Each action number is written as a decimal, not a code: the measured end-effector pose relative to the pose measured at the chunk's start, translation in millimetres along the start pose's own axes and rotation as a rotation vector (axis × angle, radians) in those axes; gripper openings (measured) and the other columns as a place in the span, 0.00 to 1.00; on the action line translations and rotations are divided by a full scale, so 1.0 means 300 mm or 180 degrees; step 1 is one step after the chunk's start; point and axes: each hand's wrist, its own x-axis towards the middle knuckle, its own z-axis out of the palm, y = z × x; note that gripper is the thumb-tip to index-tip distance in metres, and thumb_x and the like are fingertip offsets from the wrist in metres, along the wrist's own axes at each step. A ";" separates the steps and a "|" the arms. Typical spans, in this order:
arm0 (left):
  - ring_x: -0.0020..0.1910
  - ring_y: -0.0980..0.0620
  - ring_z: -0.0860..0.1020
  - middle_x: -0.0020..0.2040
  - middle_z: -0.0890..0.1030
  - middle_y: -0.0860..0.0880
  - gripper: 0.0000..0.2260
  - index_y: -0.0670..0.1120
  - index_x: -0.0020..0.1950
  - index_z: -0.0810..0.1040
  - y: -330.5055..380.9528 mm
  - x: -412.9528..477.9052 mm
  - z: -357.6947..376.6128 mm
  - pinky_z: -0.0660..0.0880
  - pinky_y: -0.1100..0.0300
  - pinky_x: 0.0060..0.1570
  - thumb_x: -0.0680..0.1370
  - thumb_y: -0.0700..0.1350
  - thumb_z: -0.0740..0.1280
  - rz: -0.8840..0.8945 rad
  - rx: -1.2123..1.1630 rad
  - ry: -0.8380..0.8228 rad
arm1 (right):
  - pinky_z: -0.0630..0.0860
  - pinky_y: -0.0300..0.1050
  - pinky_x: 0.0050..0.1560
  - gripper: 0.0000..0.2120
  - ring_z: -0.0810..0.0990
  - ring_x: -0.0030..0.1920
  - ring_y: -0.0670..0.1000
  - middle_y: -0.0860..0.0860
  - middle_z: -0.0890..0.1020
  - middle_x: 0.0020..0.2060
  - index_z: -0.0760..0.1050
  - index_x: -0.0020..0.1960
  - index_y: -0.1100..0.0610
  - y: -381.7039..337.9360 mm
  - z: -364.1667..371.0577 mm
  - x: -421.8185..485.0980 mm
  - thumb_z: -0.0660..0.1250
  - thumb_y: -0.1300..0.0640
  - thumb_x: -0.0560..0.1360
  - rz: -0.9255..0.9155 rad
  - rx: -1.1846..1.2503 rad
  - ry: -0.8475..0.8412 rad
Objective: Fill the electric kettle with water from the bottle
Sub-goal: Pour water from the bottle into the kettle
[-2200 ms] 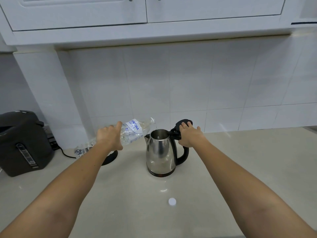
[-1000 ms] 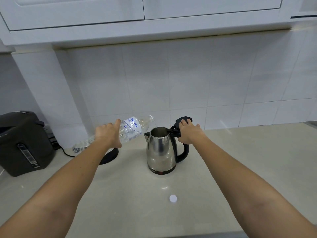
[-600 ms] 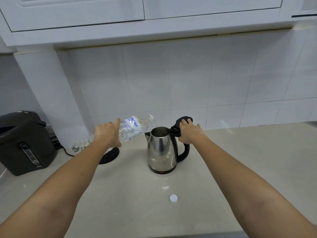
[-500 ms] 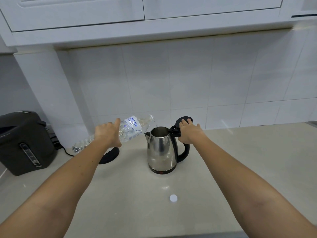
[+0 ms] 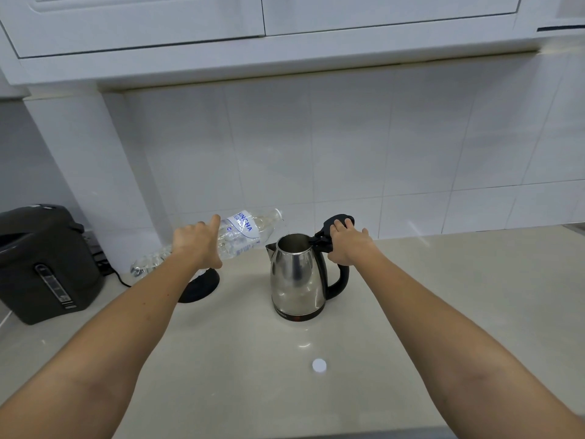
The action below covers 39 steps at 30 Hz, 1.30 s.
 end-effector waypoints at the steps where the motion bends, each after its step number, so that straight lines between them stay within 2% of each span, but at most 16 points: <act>1: 0.48 0.45 0.80 0.50 0.78 0.49 0.31 0.47 0.64 0.62 0.000 0.000 -0.001 0.68 0.59 0.36 0.66 0.52 0.73 -0.0001 -0.0004 0.0002 | 0.55 0.61 0.73 0.35 0.45 0.78 0.56 0.52 0.49 0.79 0.48 0.78 0.60 0.001 0.000 0.000 0.59 0.52 0.77 -0.0002 0.0000 -0.0003; 17: 0.48 0.45 0.80 0.50 0.77 0.49 0.31 0.48 0.64 0.62 -0.005 0.001 -0.021 0.68 0.58 0.36 0.67 0.52 0.72 0.0017 0.0024 0.0028 | 0.54 0.61 0.74 0.35 0.44 0.78 0.56 0.52 0.49 0.79 0.48 0.78 0.60 0.002 0.000 -0.002 0.59 0.52 0.78 0.0007 0.0012 -0.0017; 23: 0.41 0.46 0.76 0.47 0.77 0.49 0.30 0.47 0.63 0.63 -0.010 0.001 -0.028 0.67 0.59 0.34 0.67 0.52 0.72 -0.0006 0.0057 0.0043 | 0.54 0.61 0.74 0.35 0.45 0.78 0.56 0.52 0.49 0.79 0.48 0.78 0.59 0.000 0.003 0.002 0.59 0.52 0.77 0.0005 -0.0009 -0.0020; 30: 0.48 0.45 0.80 0.50 0.78 0.49 0.32 0.47 0.64 0.62 -0.014 0.007 -0.034 0.69 0.58 0.36 0.67 0.53 0.73 0.0016 0.0068 0.0037 | 0.54 0.62 0.74 0.35 0.45 0.78 0.56 0.52 0.49 0.79 0.48 0.78 0.60 0.001 0.007 0.007 0.59 0.53 0.77 0.0008 -0.0011 -0.0015; 39: 0.48 0.45 0.80 0.50 0.78 0.49 0.33 0.48 0.65 0.61 -0.022 0.012 -0.039 0.69 0.57 0.36 0.66 0.54 0.73 0.0020 0.0077 0.0023 | 0.54 0.62 0.74 0.34 0.44 0.78 0.56 0.52 0.49 0.79 0.48 0.78 0.60 0.001 0.011 0.009 0.59 0.54 0.77 0.0009 0.0025 0.0005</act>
